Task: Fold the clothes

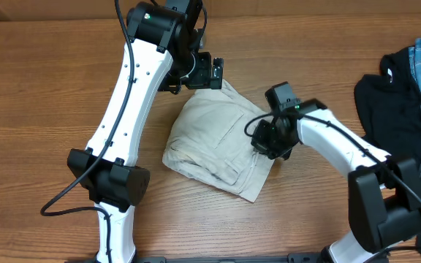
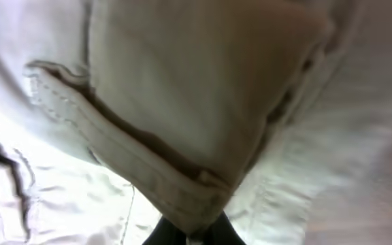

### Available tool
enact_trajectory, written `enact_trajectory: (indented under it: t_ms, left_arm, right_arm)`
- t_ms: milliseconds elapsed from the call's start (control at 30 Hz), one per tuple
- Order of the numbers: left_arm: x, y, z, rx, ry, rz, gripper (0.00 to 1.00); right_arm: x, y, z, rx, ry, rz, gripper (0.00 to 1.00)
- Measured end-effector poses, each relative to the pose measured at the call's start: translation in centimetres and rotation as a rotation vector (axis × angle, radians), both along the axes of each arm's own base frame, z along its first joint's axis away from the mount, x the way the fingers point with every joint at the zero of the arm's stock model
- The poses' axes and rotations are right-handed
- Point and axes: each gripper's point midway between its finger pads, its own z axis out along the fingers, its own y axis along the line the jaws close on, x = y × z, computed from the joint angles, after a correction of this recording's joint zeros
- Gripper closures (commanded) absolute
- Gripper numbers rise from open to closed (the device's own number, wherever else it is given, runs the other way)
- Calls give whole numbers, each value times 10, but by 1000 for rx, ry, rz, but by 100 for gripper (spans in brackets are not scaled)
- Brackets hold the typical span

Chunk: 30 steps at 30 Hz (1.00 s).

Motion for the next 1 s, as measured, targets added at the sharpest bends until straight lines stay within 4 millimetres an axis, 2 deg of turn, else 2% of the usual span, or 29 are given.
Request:
enact_trajectory:
  t_ms: [200,267,400,667,1000]
  left_arm:
    - [0,1,0,3,-2,1,0]
    - [0,1,0,3,-1,1,0]
    - [0,1,0,4,0,1,0]
    - [0,1,0,7,0,1,0]
    - [0,1,0,8,0,2,0]
  right_arm:
    - [16,-11,57,-52,-86,45,96]
    - [14,-13,67,-61,-89,54,96]
    - [3,-22,66,-108,-49,67,96]
    - [-6,-35,63,-177,-14,72,96]
    - [-32,-53,63,-262,89,76,96]
